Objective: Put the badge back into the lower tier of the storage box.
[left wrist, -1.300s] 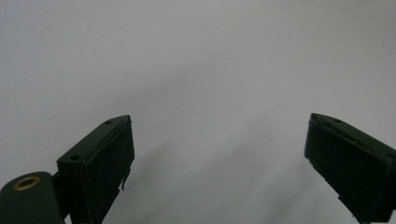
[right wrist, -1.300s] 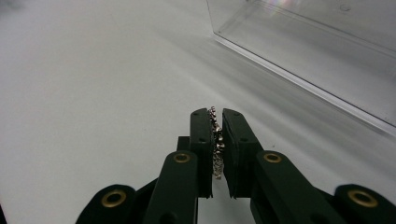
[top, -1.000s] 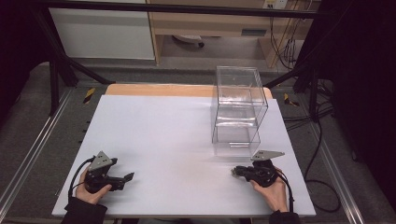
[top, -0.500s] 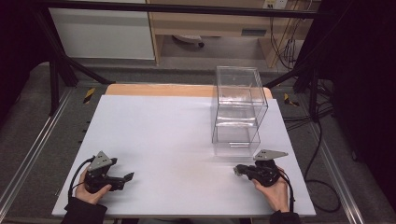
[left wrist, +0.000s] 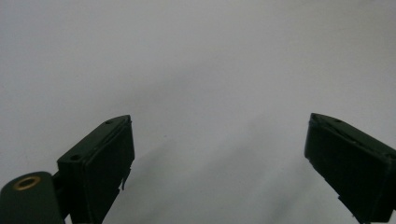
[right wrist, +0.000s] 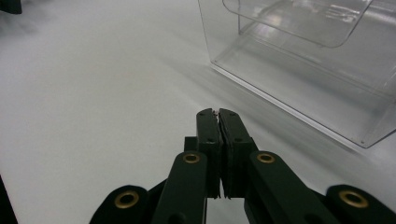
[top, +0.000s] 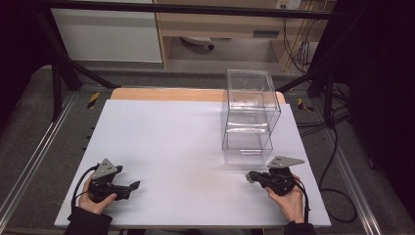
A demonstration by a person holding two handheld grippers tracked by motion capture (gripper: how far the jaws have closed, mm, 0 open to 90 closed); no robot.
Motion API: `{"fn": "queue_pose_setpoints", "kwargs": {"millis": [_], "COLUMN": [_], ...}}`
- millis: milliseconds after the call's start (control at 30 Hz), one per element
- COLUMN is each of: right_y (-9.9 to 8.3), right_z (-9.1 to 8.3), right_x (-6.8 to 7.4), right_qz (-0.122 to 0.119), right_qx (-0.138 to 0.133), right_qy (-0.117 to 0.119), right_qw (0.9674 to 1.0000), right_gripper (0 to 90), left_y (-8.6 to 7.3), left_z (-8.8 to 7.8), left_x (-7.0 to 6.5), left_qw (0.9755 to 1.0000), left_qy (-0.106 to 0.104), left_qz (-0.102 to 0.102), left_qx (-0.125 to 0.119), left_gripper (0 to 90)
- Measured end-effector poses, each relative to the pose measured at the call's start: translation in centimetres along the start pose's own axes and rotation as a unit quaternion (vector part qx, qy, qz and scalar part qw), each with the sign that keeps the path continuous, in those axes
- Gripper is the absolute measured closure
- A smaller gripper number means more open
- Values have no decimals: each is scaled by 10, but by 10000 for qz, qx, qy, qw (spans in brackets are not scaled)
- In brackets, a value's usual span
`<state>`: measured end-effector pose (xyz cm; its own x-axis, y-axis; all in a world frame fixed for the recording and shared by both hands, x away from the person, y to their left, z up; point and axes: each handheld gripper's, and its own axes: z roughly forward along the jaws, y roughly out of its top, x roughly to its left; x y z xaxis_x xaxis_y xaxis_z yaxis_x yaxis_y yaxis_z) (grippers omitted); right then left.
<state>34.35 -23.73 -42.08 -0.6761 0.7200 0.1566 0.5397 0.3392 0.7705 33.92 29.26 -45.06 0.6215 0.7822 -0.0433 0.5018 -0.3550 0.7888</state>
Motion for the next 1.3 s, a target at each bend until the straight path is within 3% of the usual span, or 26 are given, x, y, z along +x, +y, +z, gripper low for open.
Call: {"fn": "queue_pose_setpoints", "kwargs": {"millis": [1300], "right_y": [21], "right_z": [-25], "right_x": [7], "right_qz": [-103], "right_qx": [-447], "right_qy": [-141], "right_qw": [9988], "right_gripper": [880], "left_y": [0], "left_z": [-1], "left_x": [1], "left_qw": [10000], "left_qy": [41], "left_qz": [-14], "left_qx": [-21], "left_gripper": [79]}}
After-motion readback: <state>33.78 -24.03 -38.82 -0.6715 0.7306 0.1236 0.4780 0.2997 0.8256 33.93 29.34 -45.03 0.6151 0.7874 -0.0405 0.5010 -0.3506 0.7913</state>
